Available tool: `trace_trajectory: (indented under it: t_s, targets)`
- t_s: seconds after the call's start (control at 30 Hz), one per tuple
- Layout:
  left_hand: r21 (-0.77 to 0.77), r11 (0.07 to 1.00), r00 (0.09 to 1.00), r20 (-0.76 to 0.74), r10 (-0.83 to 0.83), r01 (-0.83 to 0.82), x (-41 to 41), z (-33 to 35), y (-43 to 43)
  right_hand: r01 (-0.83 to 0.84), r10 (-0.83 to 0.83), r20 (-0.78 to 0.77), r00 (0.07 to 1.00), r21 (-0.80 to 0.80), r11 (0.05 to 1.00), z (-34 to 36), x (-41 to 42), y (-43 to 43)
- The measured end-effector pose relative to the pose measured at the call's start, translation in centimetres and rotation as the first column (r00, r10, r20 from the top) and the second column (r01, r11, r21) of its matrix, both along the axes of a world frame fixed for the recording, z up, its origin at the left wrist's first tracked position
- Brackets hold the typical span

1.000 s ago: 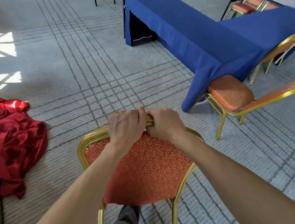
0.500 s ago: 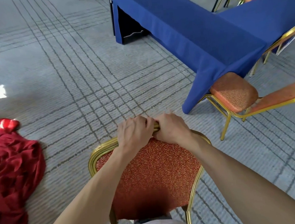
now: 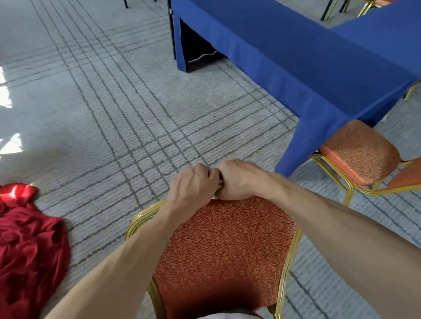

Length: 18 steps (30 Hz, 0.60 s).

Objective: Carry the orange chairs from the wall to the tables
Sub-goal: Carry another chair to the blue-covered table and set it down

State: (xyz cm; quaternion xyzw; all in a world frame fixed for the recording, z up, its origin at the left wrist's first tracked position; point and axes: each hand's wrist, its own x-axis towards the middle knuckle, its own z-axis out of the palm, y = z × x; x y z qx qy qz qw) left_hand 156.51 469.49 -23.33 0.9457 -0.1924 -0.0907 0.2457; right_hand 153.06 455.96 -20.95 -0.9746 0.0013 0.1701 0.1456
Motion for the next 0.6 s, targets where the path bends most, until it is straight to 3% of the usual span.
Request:
trace_trajectory:
  t_s: [0.3,0.47,0.6]
  targets:
    - [-0.086,0.996,0.976,0.214,0.046,-0.028,7.9,4.1,-3.4,-0.095,0.107,0.207,0.972,-0.066,0.993,4.4,8.0,-3.5]
    - [-0.034,0.999,0.979,0.205,-0.003,0.011,9.6,0.7,-4.0,-0.096,0.124,0.274,0.954,-0.113,0.989,1.1,9.1,-3.8]
    - [0.0,0.999,0.983,0.179,0.047,-0.047,11.6,-1.2,-4.7,-0.023,0.037,0.272,0.962,-0.052,0.998,-1.8,10.7,-3.5]
